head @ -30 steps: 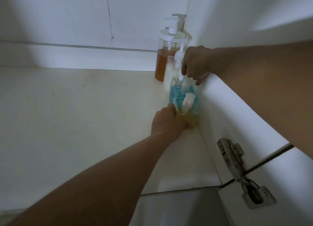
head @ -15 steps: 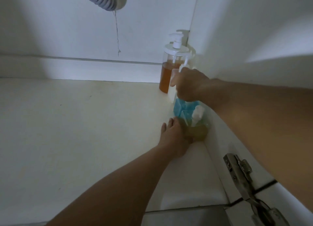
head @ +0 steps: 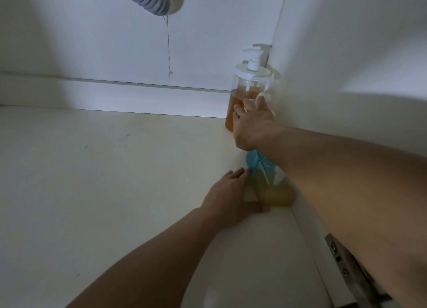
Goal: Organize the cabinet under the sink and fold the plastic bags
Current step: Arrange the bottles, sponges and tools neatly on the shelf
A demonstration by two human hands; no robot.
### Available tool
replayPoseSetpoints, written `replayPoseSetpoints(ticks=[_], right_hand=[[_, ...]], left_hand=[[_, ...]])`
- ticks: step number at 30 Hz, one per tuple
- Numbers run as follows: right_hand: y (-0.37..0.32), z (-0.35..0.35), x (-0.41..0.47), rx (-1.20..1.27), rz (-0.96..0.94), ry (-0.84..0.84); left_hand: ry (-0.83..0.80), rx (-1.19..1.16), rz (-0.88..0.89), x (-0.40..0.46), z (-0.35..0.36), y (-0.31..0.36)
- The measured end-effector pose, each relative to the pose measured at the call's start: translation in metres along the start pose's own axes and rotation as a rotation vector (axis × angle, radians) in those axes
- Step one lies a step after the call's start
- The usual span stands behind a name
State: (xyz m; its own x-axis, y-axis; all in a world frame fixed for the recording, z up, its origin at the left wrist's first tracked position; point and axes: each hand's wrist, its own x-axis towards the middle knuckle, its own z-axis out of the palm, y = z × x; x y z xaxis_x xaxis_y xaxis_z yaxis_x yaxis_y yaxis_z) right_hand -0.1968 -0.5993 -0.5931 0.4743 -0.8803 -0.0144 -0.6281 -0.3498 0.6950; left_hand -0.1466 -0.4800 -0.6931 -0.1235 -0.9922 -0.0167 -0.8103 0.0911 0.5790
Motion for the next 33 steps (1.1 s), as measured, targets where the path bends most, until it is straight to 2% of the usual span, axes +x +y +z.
replayPoseSetpoints(ticks=[4, 11, 15, 19, 24, 27, 33], right_hand=[[-0.003, 0.000, 0.011, -0.108, 0.051, -0.010], [-0.004, -0.001, 0.009, -0.120, 0.063, 0.009], [0.008, 0.000, 0.003, 0.098, -0.034, 0.045], [0.019, -0.003, -0.022, 0.375, -0.120, 0.059], [0.023, -0.028, -0.067, 0.492, -0.123, 0.089], [0.015, -0.043, -0.098, 0.569, -0.116, 0.020], [-0.004, -0.073, -0.179, 0.685, -0.097, -0.057]], left_hand=[[0.001, 0.027, 0.006, -0.002, 0.000, 0.001], [-0.003, 0.041, -0.001, -0.004, -0.002, 0.002], [-0.012, 0.044, -0.016, -0.007, -0.004, 0.006], [-0.038, 0.163, 0.006, -0.020, -0.010, 0.009], [-0.151, 0.178, -0.069, -0.061, -0.034, 0.003], [-0.228, 0.189, -0.163, -0.093, -0.057, 0.000], [-0.258, 0.215, -0.298, -0.174, -0.113, 0.000]])
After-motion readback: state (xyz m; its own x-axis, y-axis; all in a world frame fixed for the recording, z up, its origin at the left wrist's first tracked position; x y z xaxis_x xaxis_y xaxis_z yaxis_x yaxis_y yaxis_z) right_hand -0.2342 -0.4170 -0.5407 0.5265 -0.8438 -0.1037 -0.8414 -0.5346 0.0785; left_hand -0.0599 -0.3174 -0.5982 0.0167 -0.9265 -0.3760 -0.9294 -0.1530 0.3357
